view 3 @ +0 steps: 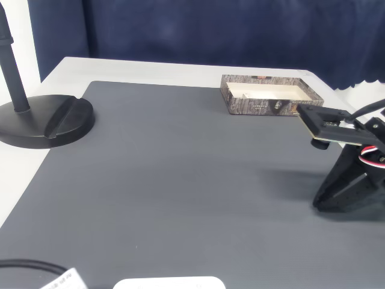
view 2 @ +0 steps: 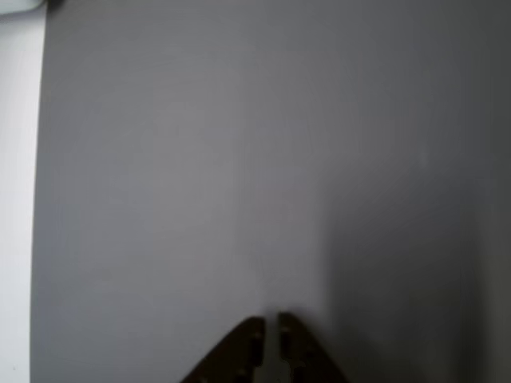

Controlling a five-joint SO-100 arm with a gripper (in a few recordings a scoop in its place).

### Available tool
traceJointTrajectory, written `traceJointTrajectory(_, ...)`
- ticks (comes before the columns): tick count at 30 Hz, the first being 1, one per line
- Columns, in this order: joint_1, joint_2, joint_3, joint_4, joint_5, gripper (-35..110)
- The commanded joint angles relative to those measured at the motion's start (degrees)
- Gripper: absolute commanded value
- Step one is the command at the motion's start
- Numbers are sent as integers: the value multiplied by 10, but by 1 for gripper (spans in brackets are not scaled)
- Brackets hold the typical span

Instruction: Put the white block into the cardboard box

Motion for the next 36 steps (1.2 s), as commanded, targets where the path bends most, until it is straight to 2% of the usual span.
traceJointTrajectory(1,11,20,11,1,-4,-2)
traceJointTrajectory(8,40,20,11,1,-4,-2)
traceJointTrajectory(36,39,20,11,1,-7,-1)
